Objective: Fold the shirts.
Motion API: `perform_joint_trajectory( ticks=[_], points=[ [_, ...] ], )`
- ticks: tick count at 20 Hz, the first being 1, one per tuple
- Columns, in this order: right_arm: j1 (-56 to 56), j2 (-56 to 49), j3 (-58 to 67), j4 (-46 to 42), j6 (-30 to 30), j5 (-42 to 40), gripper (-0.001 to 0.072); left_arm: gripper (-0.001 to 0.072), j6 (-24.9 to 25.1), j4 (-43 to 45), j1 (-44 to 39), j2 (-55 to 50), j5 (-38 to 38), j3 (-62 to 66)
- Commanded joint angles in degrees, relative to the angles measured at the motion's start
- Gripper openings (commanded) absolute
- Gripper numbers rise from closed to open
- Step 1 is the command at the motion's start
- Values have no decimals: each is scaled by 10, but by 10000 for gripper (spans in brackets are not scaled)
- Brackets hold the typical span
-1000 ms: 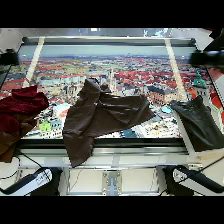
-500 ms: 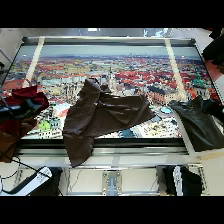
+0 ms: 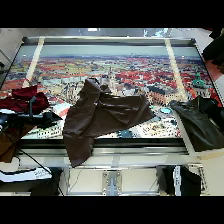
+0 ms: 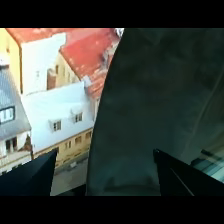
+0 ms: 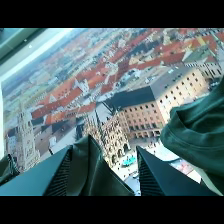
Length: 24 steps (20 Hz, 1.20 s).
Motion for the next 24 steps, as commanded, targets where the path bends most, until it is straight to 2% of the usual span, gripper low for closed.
perform_joint_trajectory(
  ticks=[1,6,9,10,13,14,15,16,18,20,24],
  points=[
    [0,2,27,1,-1,-2,446,698,-54,75,-2,-12,-53,-2],
    [0,2,37,-7,-1,1,446,697,-57,45,-15,-21,-67,-14],
    [0,2,37,-7,-1,9,446,696,-57,33,-61,-40,-61,-16],
    [0,1,37,-7,0,13,445,673,-58,32,-83,-49,-43,-16],
    [0,1,37,-7,0,50,444,453,-57,-31,-129,-56,26,-15],
    [0,-5,37,-9,0,86,444,343,-56,-62,-132,-56,36,-15],
    [0,-16,36,-12,0,136,444,135,-56,-82,-131,-56,37,-15],
    [0,-35,31,-12,0,187,444,15,-56,-88,-128,-56,37,-15],
    [0,-90,-6,-4,-1,229,444,11,-56,-87,-127,-55,35,-15],
    [0,-158,-59,43,-14,188,444,11,-56,-87,-127,-55,27,-15],
    [0,-325,-129,169,-103,150,445,11,-56,-92,-127,-55,26,-15]
  ],
)
